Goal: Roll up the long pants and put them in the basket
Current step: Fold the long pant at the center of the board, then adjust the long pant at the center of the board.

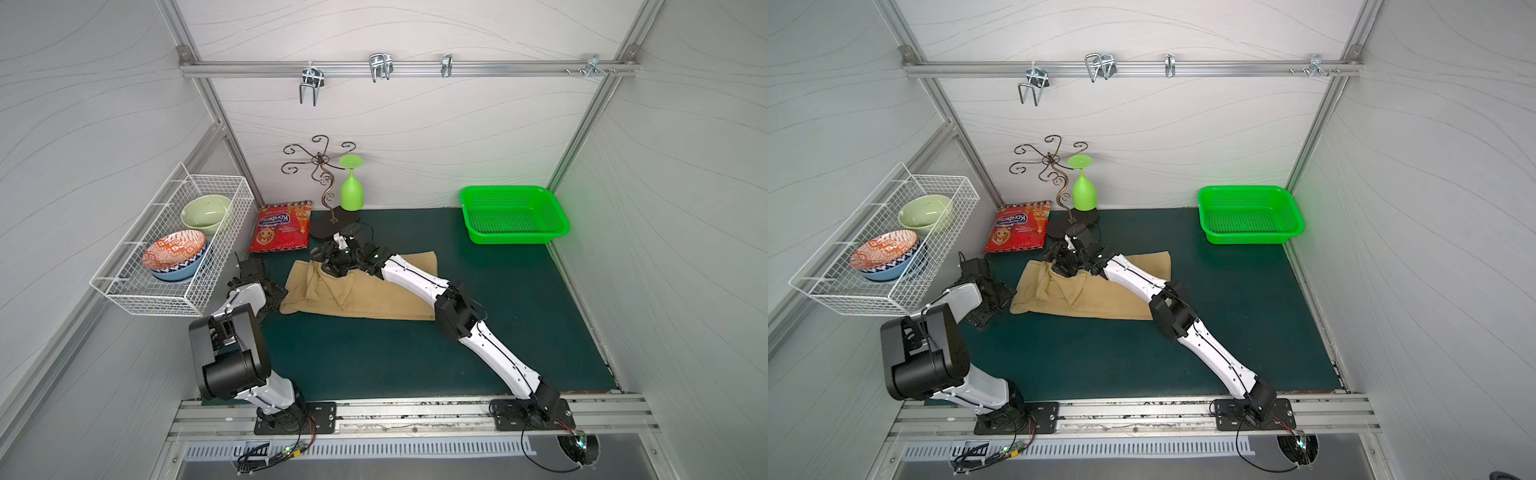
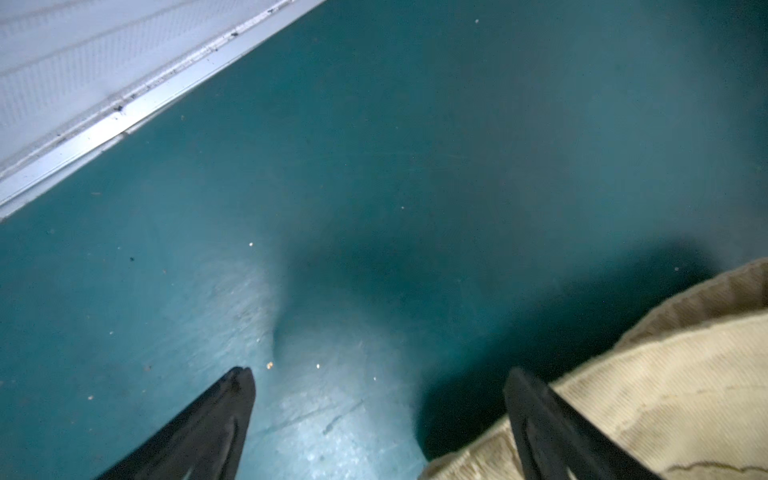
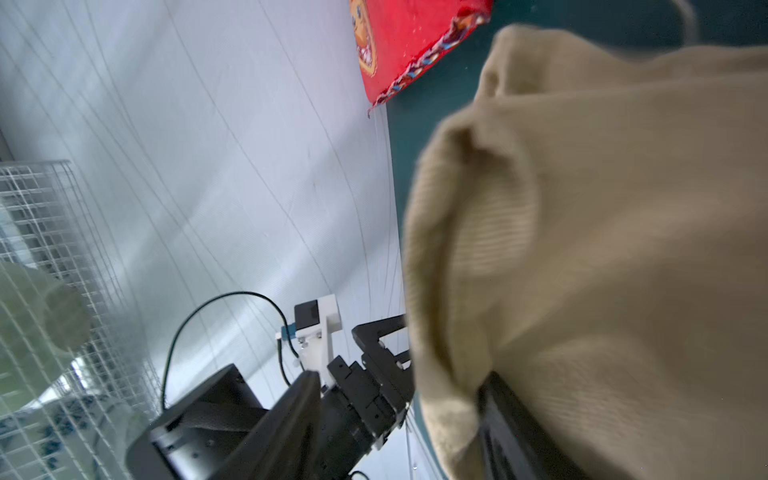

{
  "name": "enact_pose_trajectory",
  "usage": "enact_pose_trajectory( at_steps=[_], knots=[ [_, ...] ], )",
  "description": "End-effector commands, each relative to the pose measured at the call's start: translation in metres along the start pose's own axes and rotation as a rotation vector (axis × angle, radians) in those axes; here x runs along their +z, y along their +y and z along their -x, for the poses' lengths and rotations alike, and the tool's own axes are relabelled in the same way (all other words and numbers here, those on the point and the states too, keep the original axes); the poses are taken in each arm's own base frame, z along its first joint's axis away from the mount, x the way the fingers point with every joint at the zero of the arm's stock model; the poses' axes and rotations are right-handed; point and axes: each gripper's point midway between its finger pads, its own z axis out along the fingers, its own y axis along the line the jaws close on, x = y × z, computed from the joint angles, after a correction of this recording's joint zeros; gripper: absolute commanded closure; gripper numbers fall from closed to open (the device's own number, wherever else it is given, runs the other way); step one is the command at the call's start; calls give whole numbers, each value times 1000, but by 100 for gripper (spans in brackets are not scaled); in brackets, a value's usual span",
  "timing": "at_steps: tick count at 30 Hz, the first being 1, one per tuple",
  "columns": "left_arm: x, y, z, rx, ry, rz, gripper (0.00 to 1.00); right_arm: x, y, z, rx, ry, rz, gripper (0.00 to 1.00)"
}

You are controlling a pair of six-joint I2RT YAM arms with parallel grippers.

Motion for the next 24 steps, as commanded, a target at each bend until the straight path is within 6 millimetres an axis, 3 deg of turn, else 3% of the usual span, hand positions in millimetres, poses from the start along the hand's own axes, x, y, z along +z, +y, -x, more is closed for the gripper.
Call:
enact_pose_trajectory(
  at_steps=[1, 5, 10, 12, 14, 17, 19, 22, 24],
  knots=[
    [3, -1, 7, 2, -20, 1, 1, 12, 49, -20, 58, 36, 211, 28],
    [-3, -3, 10, 1, -31, -13, 1, -6, 94, -22, 114, 82, 374, 26],
    [-22, -9, 17, -30, -65, -68, 1, -53, 172, -29, 147, 123, 549, 15],
    [-32, -17, 20, -31, -72, -116, 1, -74, 194, -29, 89, 110, 525, 5],
    [-40, -23, 21, -22, -63, -147, 1, -89, 195, -25, 2, 66, 415, 3],
    [-51, -27, 24, -10, -58, -164, 1, -104, 165, -14, -53, -10, 217, 3],
    [-58, -30, 25, -6, -66, -187, 1, -114, 157, -10, -65, -5, 218, 5],
    [-72, -49, 20, 35, -77, -283, 6, -140, 150, -9, -117, 26, 223, 14],
    [-92, -74, 16, 135, -121, -319, 13, -166, 128, -1, -170, -20, 150, 29]
  ],
)
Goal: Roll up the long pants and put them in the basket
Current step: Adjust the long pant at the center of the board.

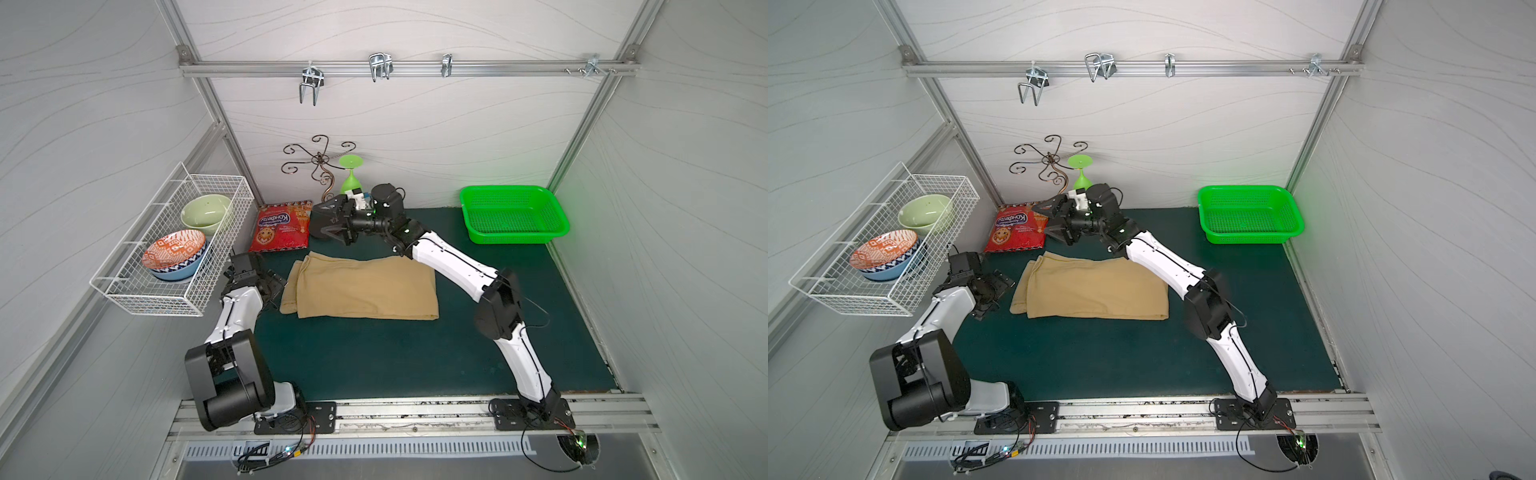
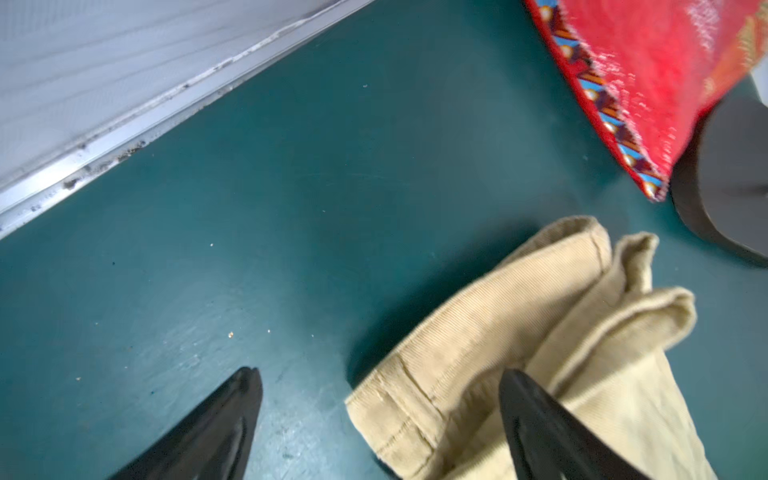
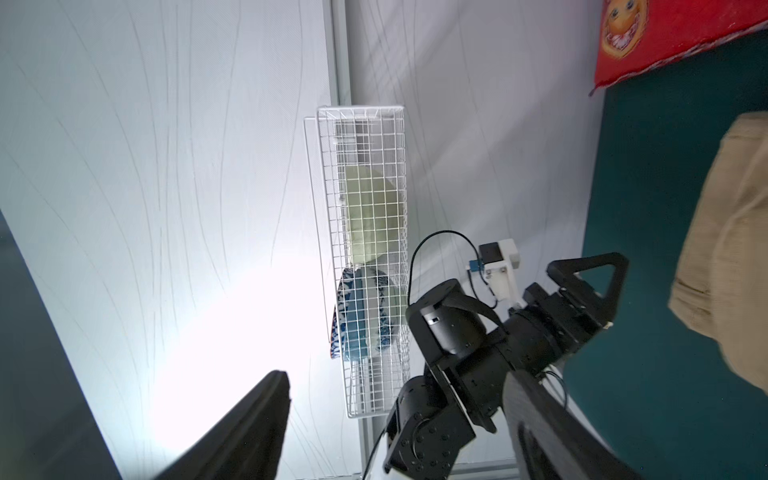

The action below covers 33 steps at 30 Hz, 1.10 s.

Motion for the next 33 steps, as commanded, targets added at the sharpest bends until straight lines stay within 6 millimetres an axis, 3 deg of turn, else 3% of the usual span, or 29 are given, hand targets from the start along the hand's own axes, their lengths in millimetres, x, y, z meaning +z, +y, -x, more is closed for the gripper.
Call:
enact_pose_trajectory(
  at_steps=[1, 5, 7, 8, 11, 14, 19, 22, 27, 33],
  knots=[
    [-32, -57, 7, 153, -67, -125, 17, -37, -63, 8, -108, -9, -185, 38],
    [-49, -128, -21, 288, -42, -263, 44, -119, -132, 13, -294, -66, -592, 84],
    [-36, -144, -44, 309, 13, -280, 65, -148, -169, 7, -299, -5, -707, 94],
    [-24, -146, -57, 305, 54, -273, 69, -163, -189, 1, -287, 33, -767, 99],
    [14, -128, -77, 241, 129, -187, 69, -203, -239, -10, -276, 106, -945, 100],
    [38, -101, -75, 169, 138, -119, 68, -231, -270, -8, -287, 104, -1068, 100],
    [64, -71, -72, 101, 167, -62, 64, -238, -310, 3, -343, 149, -1178, 100],
    [73, -70, -77, 118, 223, -62, 62, -241, -340, 5, -334, 175, -1236, 100],
    [84, -64, -82, 171, 254, -27, 61, -257, -384, -19, -245, 214, -1296, 100],
    [86, -97, -92, 319, 319, -92, 61, -288, -397, -69, -160, 231, -1312, 100]
  ],
)
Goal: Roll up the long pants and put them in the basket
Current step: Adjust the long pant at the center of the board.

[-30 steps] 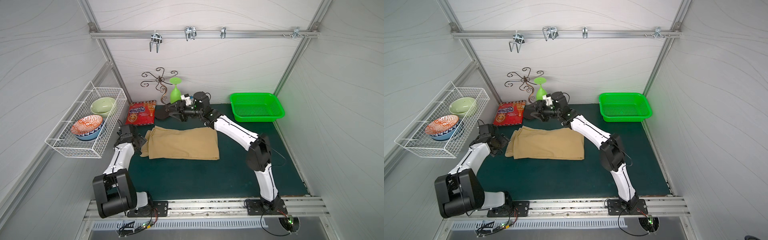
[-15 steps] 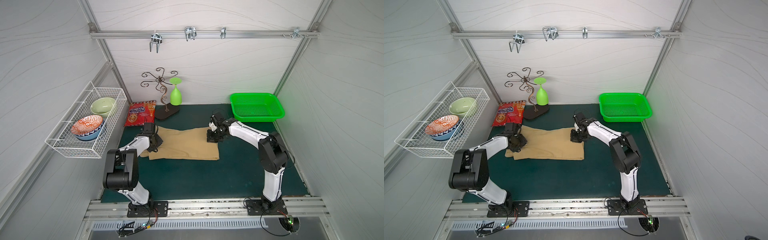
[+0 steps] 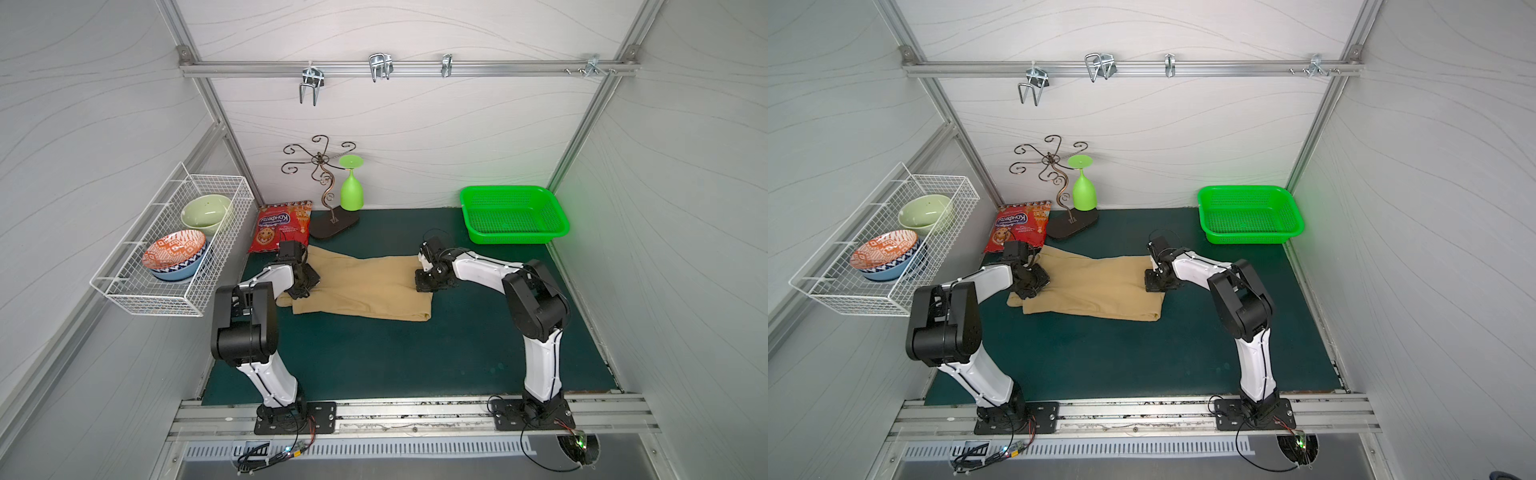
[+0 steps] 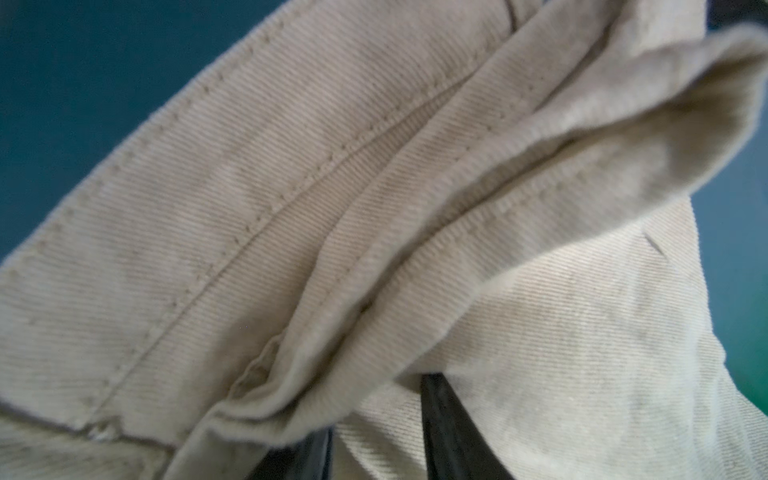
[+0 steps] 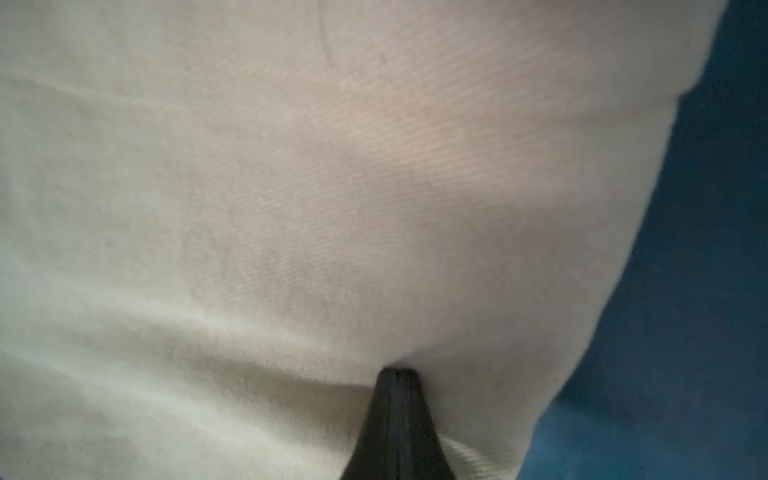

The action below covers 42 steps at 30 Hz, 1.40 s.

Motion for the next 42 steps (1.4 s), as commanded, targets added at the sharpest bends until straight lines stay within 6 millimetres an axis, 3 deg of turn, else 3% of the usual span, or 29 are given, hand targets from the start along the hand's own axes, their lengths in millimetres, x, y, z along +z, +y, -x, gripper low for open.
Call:
enact_pose_trajectory(
  at_steps=[1, 4, 11, 14, 16, 18, 20, 23, 27, 30, 32, 36, 39, 42],
  knots=[
    [19, -14, -17, 146, 95, 15, 61, 15, -38, -94, 60, 235, -116, 100],
    [25, -47, -23, 271, 127, 3, 61, 2, -24, -129, 52, 264, -57, 100],
    [57, -137, -55, 467, 208, -74, 61, -37, 40, -206, 9, 359, 161, 100],
    [66, -183, -71, 565, 223, -111, 61, -60, 80, -229, -22, 399, 337, 100],
    [66, -212, -78, 623, 222, -144, 59, -83, 104, -232, -62, 388, 461, 100],
    [58, -243, -77, 671, 195, -193, 58, -104, 105, -217, -64, 307, 468, 100],
    [45, -262, -72, 701, 162, -222, 54, -128, 90, -189, -60, 180, 422, 99],
    [10, -280, -55, 728, 82, -272, 42, -162, 69, -148, 18, 50, 457, 83],
    [-55, -280, -28, 730, -65, -323, 29, -183, 34, -93, 107, -66, 465, 80],
    [-80, -246, -7, 604, -122, -346, 27, -178, 21, -60, 123, -66, 453, 73],
    [-79, -213, 5, 479, -104, -353, 27, -168, 19, -38, 120, -42, 440, 70],
    [-48, -162, -8, 423, -23, -287, 27, -147, 29, 4, 52, -47, 411, 67],
    [-23, -150, -30, 403, 41, -296, 32, -118, 36, 31, -12, -29, 333, 81],
    [-3, -152, -42, 383, 76, -314, 37, -87, 47, 60, -51, -10, 288, 93]
  ],
)
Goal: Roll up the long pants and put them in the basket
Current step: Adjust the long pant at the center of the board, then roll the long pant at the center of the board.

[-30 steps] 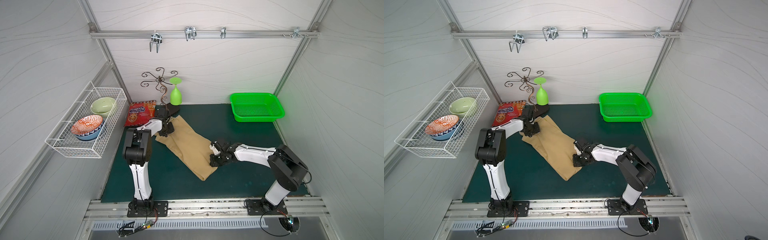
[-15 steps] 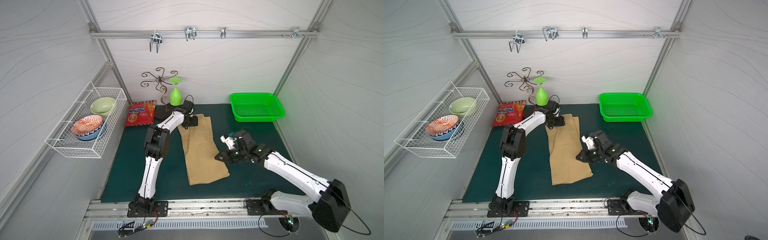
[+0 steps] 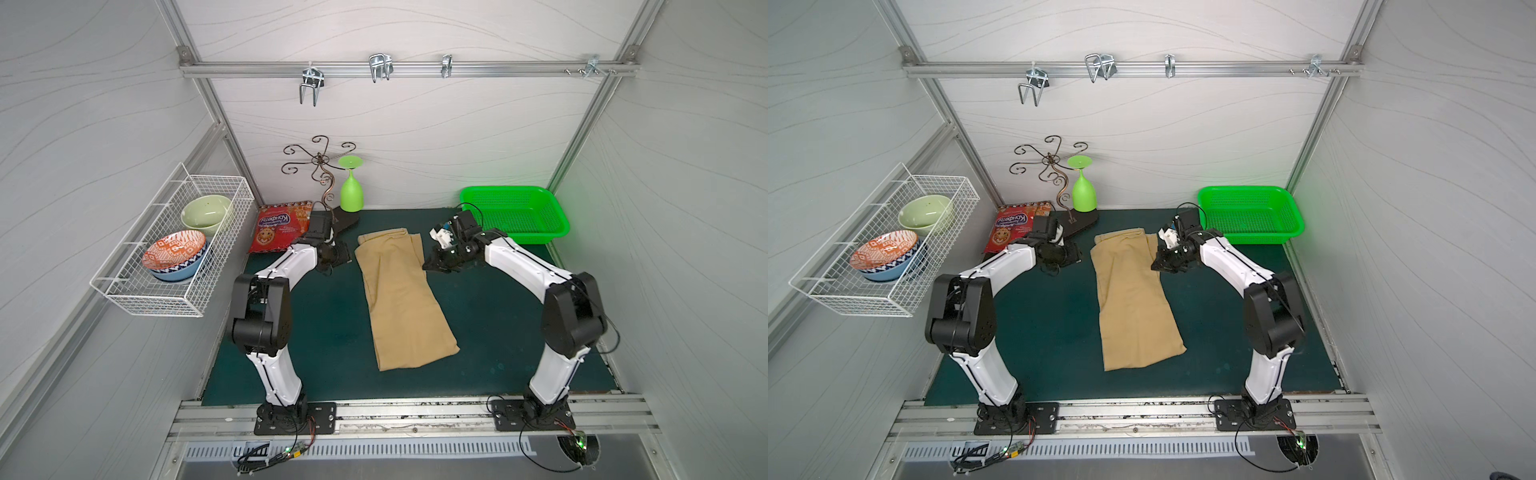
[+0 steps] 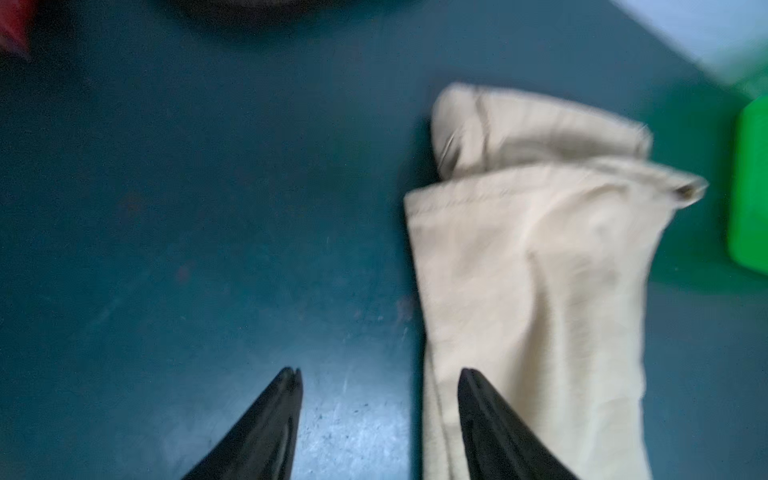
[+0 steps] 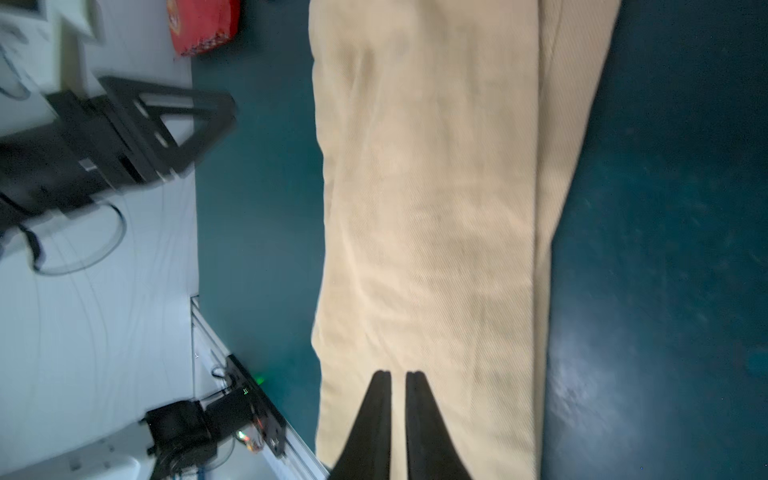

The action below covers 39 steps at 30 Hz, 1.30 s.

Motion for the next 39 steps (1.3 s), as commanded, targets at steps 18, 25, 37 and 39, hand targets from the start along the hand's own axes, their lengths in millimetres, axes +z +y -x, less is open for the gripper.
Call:
enact_pose_trajectory(
  at_steps=[18, 25, 37, 39],
  knots=[
    [112, -65, 7, 81, 123, 31, 73, 115, -125, 46, 272, 65, -290, 95],
    [109, -62, 26, 98, 82, 95, 99, 110, -168, 23, 278, 109, -352, 100],
    [29, 0, 64, -15, -109, 243, 29, 64, -124, 46, 123, 40, -217, 78],
    [8, -1, 63, 5, -139, 236, 8, 51, -95, 47, 79, 12, -157, 67]
  ],
)
